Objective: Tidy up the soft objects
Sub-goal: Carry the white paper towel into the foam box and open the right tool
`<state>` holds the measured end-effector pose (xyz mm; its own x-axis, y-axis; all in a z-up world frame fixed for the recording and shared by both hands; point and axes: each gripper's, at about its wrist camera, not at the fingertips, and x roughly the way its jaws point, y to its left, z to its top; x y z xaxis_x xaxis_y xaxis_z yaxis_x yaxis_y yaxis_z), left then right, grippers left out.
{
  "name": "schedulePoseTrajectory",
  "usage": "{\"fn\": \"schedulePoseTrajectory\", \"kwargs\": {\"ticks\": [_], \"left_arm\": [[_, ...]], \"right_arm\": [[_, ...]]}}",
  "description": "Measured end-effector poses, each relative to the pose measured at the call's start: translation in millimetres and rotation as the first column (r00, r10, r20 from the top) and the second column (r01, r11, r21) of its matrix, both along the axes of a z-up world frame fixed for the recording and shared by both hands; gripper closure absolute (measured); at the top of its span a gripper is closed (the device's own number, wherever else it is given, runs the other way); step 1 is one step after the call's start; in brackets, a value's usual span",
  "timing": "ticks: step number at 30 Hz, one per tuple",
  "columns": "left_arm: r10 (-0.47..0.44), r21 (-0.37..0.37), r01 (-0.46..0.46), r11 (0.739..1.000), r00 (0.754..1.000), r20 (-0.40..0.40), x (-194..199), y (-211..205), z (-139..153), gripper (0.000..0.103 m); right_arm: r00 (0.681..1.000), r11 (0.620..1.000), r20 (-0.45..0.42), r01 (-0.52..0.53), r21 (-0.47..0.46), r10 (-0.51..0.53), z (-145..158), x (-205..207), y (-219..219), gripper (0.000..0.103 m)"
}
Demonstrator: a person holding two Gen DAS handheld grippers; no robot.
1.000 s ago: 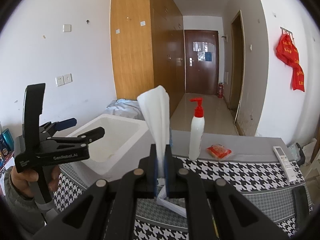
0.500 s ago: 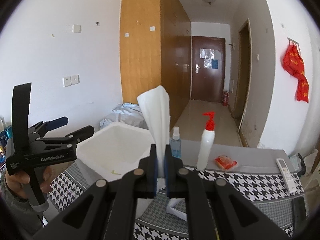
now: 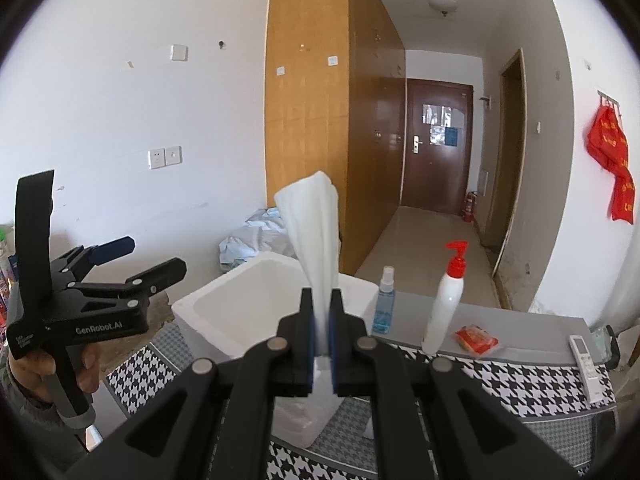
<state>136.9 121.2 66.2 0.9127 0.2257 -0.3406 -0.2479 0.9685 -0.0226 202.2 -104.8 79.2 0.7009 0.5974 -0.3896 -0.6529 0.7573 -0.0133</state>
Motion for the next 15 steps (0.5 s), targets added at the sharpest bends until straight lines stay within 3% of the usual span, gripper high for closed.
{"fn": "schedulePoseTrajectory", "kwargs": {"ticks": [15], "left_arm": [[0.041, -0.006, -0.041, 0.999, 0.999, 0.006, -21.3, 8.8, -5.6, 0.001]], "right_arm": [[0.999, 0.999, -0.003, -0.050, -0.011, 0.050, 0.5, -2.6, 23.7, 0.095]]}}
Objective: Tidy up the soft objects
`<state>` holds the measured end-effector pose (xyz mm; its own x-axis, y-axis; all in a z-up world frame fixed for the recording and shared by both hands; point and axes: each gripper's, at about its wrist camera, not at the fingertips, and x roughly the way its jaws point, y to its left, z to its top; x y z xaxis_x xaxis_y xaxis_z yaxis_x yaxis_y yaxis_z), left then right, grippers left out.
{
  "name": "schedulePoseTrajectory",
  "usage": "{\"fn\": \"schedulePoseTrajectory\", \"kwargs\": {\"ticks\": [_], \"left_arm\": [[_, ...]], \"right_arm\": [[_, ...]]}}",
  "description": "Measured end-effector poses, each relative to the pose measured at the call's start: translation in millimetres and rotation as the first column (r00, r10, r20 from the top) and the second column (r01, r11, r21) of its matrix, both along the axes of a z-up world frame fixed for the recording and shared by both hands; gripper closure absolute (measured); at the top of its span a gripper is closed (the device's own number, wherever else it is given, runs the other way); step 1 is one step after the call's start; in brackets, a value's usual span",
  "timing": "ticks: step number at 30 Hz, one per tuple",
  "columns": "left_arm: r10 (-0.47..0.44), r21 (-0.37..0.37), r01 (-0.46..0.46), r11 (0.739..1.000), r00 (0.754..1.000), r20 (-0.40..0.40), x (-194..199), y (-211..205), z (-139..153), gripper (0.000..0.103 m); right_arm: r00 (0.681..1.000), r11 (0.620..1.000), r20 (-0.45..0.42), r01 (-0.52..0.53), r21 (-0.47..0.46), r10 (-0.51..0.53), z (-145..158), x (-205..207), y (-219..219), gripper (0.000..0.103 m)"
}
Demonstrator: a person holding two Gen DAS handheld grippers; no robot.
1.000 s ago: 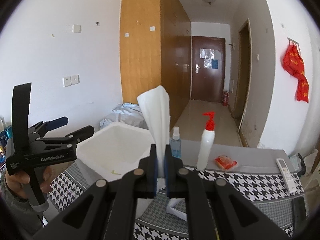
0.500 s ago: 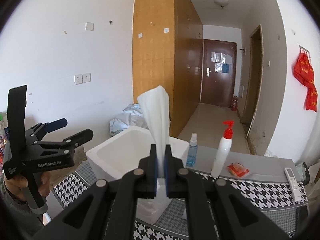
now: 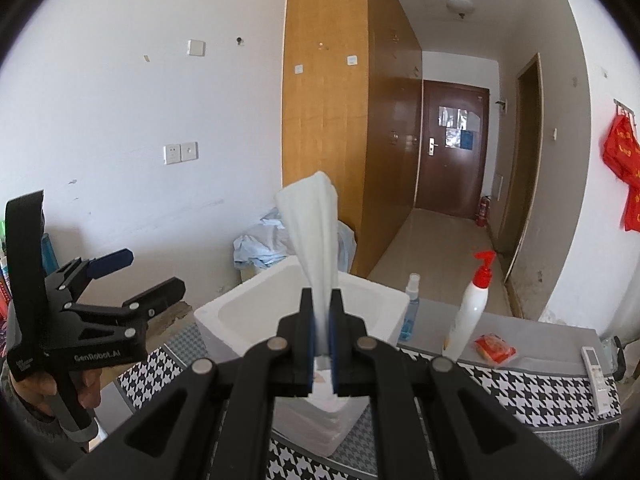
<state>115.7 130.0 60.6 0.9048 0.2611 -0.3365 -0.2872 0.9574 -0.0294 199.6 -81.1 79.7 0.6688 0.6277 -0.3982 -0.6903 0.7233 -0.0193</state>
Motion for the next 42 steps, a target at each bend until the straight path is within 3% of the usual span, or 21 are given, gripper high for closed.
{"fn": "schedulePoseTrajectory", "kwargs": {"ticks": [18, 28, 31, 33, 35, 36, 42], "left_arm": [[0.013, -0.013, -0.013, 1.000, 1.000, -0.015, -10.7, 5.1, -12.9, 0.001], [0.012, -0.028, -0.013, 1.000, 1.000, -0.027, -9.0, 8.7, -19.3, 0.001], [0.008, -0.032, -0.009, 0.999, 1.000, -0.030, -7.8, 10.1, -20.4, 0.001], [0.007, -0.032, -0.008, 0.999, 0.999, -0.032, -7.0, 10.5, -21.7, 0.001], [0.007, -0.034, -0.008, 0.999, 0.999, -0.034, -6.3, 11.3, -22.6, 0.001], [0.008, -0.036, -0.009, 0.999, 0.999, -0.036, -5.9, 11.8, -23.3, 0.001], [0.008, -0.045, -0.010, 0.999, 0.999, -0.042, -4.7, 12.0, -25.6, 0.001]], "right_arm": [[0.996, 0.999, -0.085, -0.028, -0.038, 0.025, -15.9, 17.1, 24.5, 0.094], [0.987, 0.994, -0.161, -0.026, -0.103, 0.009, -35.6, 35.5, 45.1, 0.094], [0.984, 0.994, -0.180, -0.012, -0.109, -0.007, -40.7, 41.4, 45.4, 0.075], [0.983, 0.994, -0.183, -0.019, -0.103, 0.000, -42.4, 43.0, 46.5, 0.048], [0.985, 0.995, -0.170, -0.024, -0.101, 0.007, -43.1, 41.2, 47.1, 0.031], [0.987, 0.994, -0.163, -0.023, -0.103, 0.006, -43.0, 40.6, 48.1, 0.026], [0.990, 0.993, -0.138, -0.031, -0.118, 0.015, -42.3, 33.9, 49.0, 0.024]]}}
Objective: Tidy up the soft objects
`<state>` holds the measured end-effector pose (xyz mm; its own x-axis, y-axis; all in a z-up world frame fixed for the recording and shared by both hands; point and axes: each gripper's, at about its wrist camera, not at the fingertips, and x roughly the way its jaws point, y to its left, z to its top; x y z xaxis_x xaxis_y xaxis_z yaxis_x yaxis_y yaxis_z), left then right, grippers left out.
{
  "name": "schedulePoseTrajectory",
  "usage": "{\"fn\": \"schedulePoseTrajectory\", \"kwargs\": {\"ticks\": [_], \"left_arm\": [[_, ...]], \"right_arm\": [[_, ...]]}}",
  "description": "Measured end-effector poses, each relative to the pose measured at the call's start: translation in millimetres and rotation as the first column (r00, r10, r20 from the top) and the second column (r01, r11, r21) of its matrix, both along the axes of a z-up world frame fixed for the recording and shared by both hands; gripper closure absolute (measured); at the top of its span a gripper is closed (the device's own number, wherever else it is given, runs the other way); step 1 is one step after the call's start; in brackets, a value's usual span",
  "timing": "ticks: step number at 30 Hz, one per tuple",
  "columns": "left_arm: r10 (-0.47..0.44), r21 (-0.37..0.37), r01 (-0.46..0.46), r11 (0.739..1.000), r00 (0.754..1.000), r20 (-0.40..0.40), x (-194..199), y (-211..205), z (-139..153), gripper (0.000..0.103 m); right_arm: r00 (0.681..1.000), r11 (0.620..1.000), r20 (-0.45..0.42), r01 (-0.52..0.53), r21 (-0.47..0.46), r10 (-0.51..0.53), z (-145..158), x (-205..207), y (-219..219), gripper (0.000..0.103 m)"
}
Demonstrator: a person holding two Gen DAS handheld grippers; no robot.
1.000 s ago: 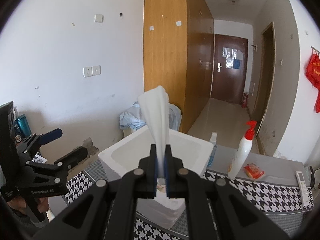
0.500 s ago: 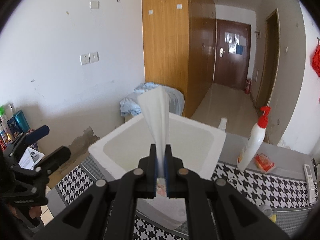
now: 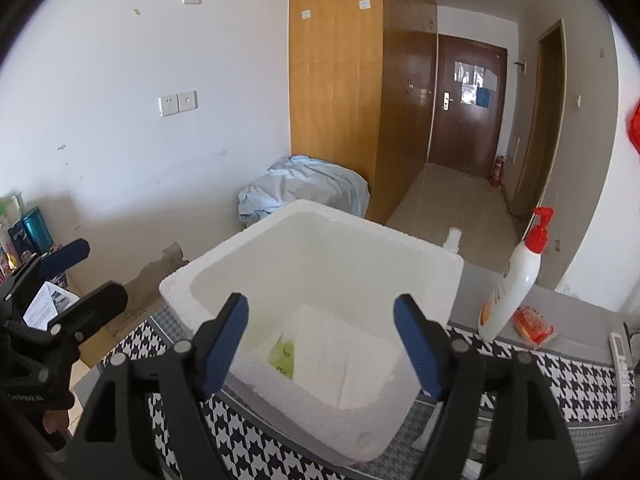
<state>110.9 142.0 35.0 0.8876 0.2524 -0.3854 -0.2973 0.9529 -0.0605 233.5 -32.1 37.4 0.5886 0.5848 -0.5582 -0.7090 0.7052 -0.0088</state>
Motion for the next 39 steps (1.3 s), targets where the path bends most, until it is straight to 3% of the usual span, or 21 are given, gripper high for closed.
{"fn": "schedulePoseTrajectory", "kwargs": {"ticks": [17, 22, 39], "left_arm": [[-0.031, 0.029, 0.031, 0.999, 0.999, 0.017, -10.9, -18.5, 7.2, 0.001], [-0.048, 0.033, 0.047, 0.998, 0.999, 0.021, -13.6, -26.4, 9.1, 0.001], [-0.111, 0.064, 0.107, 0.992, 0.992, 0.065, -31.6, -64.0, 19.8, 0.001]], "right_arm": [[0.999, 0.998, 0.042, 0.012, 0.061, -0.014, 16.3, -20.8, -32.8, 0.018], [0.997, 0.997, 0.073, 0.003, 0.077, -0.009, 19.0, -33.3, -42.8, 0.008], [0.992, 0.990, 0.114, 0.041, 0.134, -0.056, 23.9, -59.6, -87.6, 0.008]]}}
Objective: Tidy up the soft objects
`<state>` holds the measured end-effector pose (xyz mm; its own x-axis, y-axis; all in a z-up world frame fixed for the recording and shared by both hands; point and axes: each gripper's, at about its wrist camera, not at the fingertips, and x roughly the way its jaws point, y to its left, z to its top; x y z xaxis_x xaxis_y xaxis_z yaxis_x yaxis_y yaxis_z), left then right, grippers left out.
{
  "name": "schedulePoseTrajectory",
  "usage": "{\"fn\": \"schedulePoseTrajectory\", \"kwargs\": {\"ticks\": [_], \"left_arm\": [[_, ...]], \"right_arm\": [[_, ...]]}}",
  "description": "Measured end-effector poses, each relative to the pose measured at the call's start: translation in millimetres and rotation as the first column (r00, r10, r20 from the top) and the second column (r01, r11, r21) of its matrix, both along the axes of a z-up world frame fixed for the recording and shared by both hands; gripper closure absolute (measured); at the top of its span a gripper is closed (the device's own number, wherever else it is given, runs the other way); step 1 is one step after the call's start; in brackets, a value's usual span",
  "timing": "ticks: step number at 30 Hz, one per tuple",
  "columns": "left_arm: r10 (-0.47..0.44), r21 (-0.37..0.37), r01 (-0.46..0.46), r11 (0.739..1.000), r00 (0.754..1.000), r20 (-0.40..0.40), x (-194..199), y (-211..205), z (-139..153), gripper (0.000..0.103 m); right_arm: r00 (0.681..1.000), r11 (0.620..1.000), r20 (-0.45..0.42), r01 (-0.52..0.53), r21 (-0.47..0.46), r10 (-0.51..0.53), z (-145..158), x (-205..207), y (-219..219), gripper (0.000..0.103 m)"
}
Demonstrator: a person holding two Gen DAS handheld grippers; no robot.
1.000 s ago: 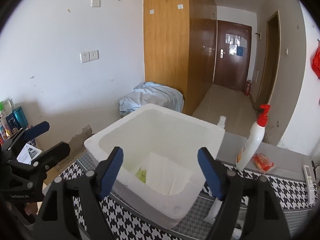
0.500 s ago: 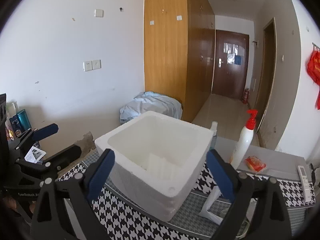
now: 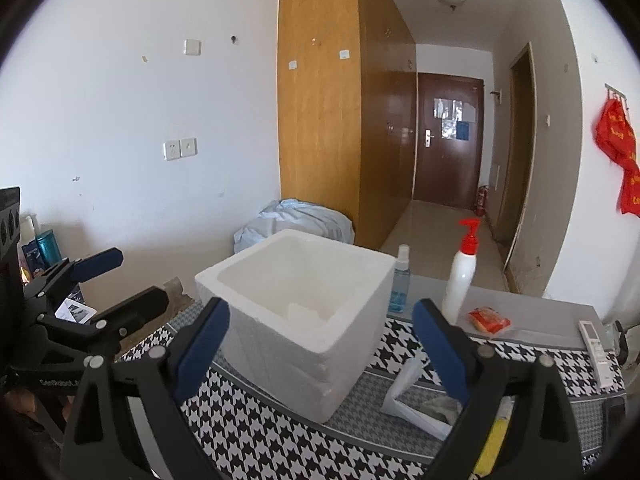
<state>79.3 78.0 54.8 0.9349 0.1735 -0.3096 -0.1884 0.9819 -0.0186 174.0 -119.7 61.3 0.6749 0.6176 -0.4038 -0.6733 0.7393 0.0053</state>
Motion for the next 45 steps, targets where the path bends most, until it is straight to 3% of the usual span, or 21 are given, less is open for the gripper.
{"fn": "schedulePoseTrajectory", "kwargs": {"ticks": [19, 45], "left_arm": [[-0.109, 0.030, 0.108, 0.994, 0.993, 0.037, -5.4, -48.6, 0.9, 0.001], [-0.220, 0.012, 0.220, 0.975, 0.975, 0.040, 5.2, -84.7, -13.2, 0.001]], "right_arm": [[0.997, 0.996, 0.033, 0.067, 0.057, -0.069, -3.8, -16.5, -54.6, 0.008], [0.983, 0.980, 0.015, 0.182, 0.077, -0.184, -18.2, -18.3, -105.9, 0.008]]}}
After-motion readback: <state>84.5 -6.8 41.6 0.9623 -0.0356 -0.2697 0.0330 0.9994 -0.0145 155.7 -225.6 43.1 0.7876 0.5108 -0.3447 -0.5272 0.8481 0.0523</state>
